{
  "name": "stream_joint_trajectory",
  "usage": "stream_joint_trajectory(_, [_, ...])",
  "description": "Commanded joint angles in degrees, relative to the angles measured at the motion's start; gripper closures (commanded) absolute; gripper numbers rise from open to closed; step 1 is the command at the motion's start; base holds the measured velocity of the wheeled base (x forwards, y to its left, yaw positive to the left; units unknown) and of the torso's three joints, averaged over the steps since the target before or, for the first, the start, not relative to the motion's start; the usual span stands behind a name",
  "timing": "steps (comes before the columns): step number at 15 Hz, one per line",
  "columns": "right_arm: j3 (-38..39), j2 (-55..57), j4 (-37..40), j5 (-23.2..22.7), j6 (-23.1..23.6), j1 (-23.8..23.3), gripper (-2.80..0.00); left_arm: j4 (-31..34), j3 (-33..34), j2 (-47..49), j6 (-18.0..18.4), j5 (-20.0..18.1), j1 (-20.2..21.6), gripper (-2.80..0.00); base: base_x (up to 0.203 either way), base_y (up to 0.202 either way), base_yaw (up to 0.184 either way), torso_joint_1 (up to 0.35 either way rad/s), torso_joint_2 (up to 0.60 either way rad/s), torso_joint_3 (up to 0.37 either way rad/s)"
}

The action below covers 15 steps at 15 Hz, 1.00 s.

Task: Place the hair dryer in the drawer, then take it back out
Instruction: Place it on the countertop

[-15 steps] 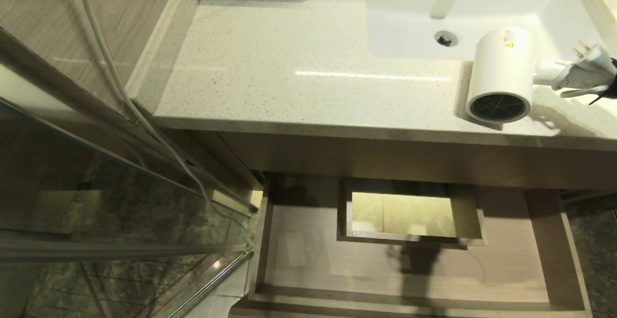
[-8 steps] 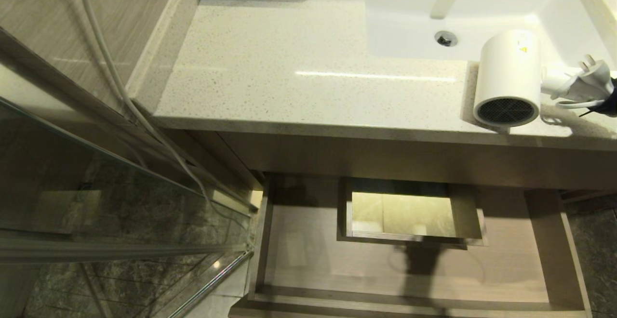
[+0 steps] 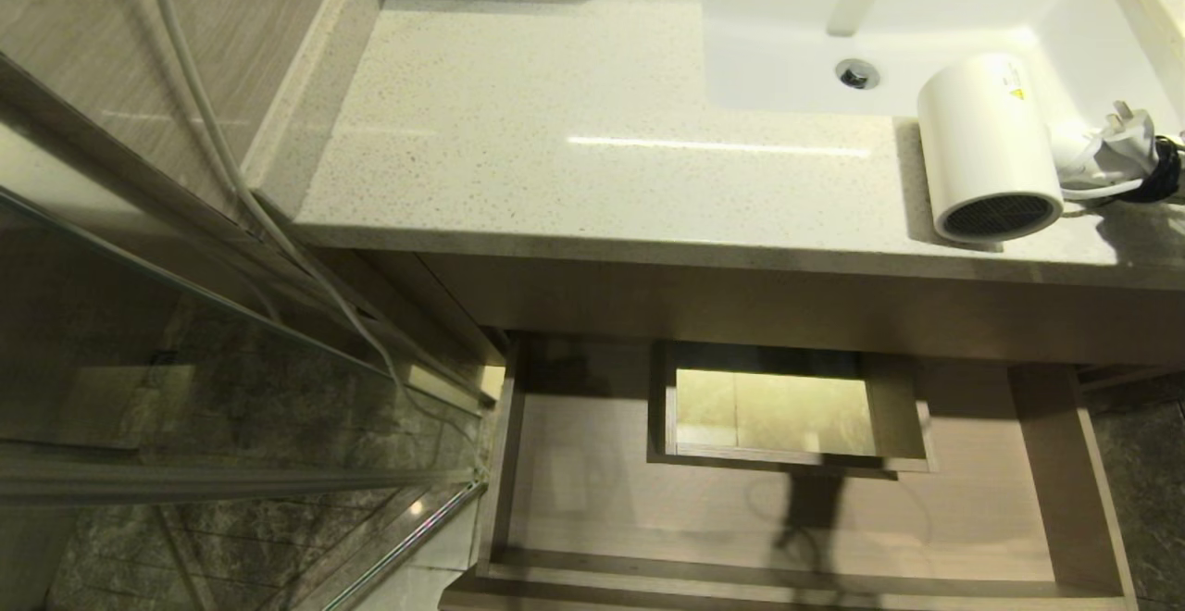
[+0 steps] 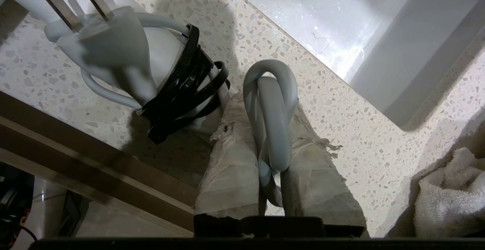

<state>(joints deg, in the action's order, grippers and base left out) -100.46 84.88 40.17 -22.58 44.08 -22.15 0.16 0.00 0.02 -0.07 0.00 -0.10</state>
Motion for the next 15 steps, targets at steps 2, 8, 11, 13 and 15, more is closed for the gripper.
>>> stream_joint_trajectory(2, [0.1,1.2,0.2,-0.2,2.3,-0.8,0.00,0.0,0.1,0.0,0.0,0.0,0.0,0.00,0.000,0.000,0.000,0.000,0.00,0.000])
stream_joint_trajectory(8, [0.1,2.3,0.5,-0.2,6.5,-2.0,0.00,0.0,0.0,0.0,0.0,0.0,0.0,0.00,0.000,0.000,0.000,0.000,0.00,0.000])
stream_joint_trajectory(11, [0.0,2.3,0.2,-0.2,6.5,-2.0,0.00,0.0,0.1,0.0,0.0,0.0,0.0,0.00,0.000,0.000,0.000,-0.050,0.03,-0.055])
stream_joint_trajectory(13, [0.0,2.0,0.6,-0.2,6.5,-2.0,0.00,0.0,0.1,0.0,0.0,0.0,0.0,0.00,0.000,0.000,0.000,-0.086,0.03,-0.049])
stream_joint_trajectory(15, [0.1,1.7,1.1,-0.3,6.5,-2.2,0.00,0.0,0.1,0.0,0.0,0.0,0.0,0.00,0.000,0.000,0.000,-0.027,0.02,-0.015])
